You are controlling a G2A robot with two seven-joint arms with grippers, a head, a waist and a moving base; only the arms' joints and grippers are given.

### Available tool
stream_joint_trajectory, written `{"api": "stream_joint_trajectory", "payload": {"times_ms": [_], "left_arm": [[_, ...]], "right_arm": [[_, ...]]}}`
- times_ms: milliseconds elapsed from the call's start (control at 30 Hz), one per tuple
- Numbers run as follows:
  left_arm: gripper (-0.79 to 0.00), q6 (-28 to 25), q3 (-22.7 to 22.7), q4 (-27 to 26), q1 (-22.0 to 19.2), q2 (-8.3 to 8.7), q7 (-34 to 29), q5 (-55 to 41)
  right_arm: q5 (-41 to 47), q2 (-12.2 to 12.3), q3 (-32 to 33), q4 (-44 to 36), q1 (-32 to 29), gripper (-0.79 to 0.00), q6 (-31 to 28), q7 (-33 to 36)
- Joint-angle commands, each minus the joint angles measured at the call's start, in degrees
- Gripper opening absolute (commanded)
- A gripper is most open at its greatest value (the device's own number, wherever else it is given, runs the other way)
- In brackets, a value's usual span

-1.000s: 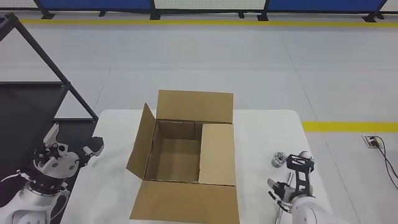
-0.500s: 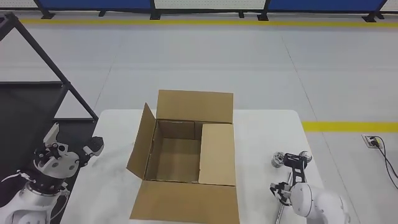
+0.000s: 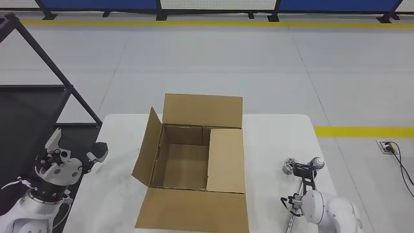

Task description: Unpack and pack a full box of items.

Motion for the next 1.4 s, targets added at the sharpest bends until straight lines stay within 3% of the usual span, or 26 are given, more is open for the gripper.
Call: {"api": "stream_joint_trajectory", "payload": {"times_ms": [0, 100, 667, 800, 900, 1000, 1367], "left_arm": [[0.000, 0.00, 0.00, 0.00, 0.00, 0.00, 0.00, 0.00], [0.000, 0.00, 0.00, 0.00, 0.00, 0.00, 0.00, 0.00], [0.000, 0.00, 0.00, 0.00, 0.00, 0.00, 0.00, 0.00], [0.000, 0.00, 0.00, 0.00, 0.00, 0.00, 0.00, 0.00], [0.000, 0.00, 0.00, 0.00, 0.00, 0.00, 0.00, 0.00], [0.000, 0.00, 0.00, 0.00, 0.00, 0.00, 0.00, 0.00], [0.000, 0.00, 0.00, 0.00, 0.00, 0.00, 0.00, 0.00]], "right_arm": [[-0.18, -0.01, -0.25, 0.52, 0.20, -0.446, -0.54, -0.54], [-0.14, -0.04, -0.67, 1.44, 0.62, -0.486, -1.61, -1.43], [0.44, 0.02, 0.23, 6.77, 2.50, -0.523, -2.19, -2.23], [0.60, 0.00, 0.06, 7.08, 2.51, -0.600, -2.39, -2.32], [0.49, -0.02, -0.14, 7.37, 2.63, -0.616, -2.44, -2.27], [0.38, -0.03, -0.24, 7.01, 2.66, -0.785, -2.37, -2.40], [0.77, 0.04, 1.82, -2.61, -1.68, -0.785, -0.04, -4.61]]}}
